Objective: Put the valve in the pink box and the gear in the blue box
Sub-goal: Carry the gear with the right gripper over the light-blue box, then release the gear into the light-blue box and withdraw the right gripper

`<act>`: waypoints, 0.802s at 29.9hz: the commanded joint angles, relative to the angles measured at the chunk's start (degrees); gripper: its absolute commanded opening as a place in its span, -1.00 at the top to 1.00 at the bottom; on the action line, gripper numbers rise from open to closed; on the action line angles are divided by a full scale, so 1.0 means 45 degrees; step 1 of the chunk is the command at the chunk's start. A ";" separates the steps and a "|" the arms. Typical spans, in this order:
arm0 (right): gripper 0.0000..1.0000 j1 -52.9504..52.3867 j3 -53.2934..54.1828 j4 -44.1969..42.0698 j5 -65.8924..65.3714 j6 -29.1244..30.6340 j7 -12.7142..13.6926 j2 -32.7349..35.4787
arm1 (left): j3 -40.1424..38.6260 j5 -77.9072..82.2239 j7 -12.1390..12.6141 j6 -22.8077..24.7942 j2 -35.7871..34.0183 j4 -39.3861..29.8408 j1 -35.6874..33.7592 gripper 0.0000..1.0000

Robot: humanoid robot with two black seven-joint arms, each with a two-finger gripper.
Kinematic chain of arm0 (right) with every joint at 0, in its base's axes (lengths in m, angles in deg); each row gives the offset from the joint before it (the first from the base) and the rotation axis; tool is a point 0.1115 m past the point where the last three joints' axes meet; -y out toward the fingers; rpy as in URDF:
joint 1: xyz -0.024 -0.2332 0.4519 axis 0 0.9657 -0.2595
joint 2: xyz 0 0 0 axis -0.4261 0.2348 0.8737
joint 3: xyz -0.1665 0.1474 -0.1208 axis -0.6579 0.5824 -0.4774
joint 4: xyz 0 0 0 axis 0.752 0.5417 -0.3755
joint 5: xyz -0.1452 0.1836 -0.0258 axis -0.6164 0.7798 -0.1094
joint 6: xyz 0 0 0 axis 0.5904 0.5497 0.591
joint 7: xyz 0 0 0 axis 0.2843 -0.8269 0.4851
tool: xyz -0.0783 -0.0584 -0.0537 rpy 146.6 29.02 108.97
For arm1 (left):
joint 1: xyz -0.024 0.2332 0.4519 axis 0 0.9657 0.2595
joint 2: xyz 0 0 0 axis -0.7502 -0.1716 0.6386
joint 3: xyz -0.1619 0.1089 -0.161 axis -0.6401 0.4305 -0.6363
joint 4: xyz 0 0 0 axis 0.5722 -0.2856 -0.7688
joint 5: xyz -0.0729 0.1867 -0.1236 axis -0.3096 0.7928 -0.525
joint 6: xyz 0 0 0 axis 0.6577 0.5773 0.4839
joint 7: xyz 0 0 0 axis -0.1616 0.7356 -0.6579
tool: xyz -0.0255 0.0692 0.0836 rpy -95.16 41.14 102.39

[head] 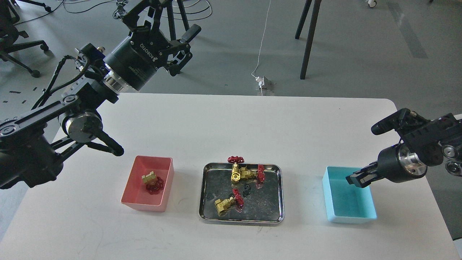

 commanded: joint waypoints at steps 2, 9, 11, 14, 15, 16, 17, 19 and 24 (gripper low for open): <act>0.36 0.0587 0.0778 -0.0059 0.0061 -0.0097 0.0000 0.0079 | 0.0036 0.0004 0.0000 -0.0052 0.0051 0.0000 0.0018 -0.63; -0.99 0.1192 0.1230 -0.0176 0.0509 -0.0117 0.0039 0.0078 | 0.0017 0.0004 0.0000 -0.0052 -0.0027 0.0000 0.0194 -0.63; -0.98 0.1251 0.1249 -0.0196 0.0744 -0.0097 0.0020 0.0079 | 0.0017 0.0004 0.0000 -0.0052 -0.0028 0.0019 0.0213 -0.63; -0.98 0.1252 0.2201 -0.0488 0.1289 -0.0369 0.0020 0.0137 | -0.0002 0.0004 0.0000 -0.0052 -0.0105 0.0116 0.0233 -0.64; -0.98 0.1271 0.2864 -0.0605 0.1756 -0.0564 0.0020 0.0195 | -0.0022 0.0004 0.0000 -0.0033 -0.0125 0.0214 0.0233 -0.64; -0.98 0.1310 0.3624 -0.0780 0.2437 -0.0740 0.0020 0.0215 | -0.0022 0.0004 0.0000 -0.0033 -0.0125 0.0331 0.0194 -0.64; -0.98 0.1349 0.4560 -0.1091 0.3546 -0.0935 0.0020 0.0215 | -0.0080 0.0004 0.0000 0.0006 -0.0144 0.0506 0.0155 -0.65; -0.98 0.1407 0.6299 -0.1814 0.6104 -0.1132 0.0039 0.0040 | -0.0353 -0.0015 0.0000 0.0143 -0.0164 0.0955 0.0116 -0.65; -0.98 0.1603 0.9895 -0.4293 1.2784 -0.0918 0.0039 -0.1422 | -0.1599 -0.0229 0.0000 0.0570 -0.0125 0.2379 -0.0254 -0.65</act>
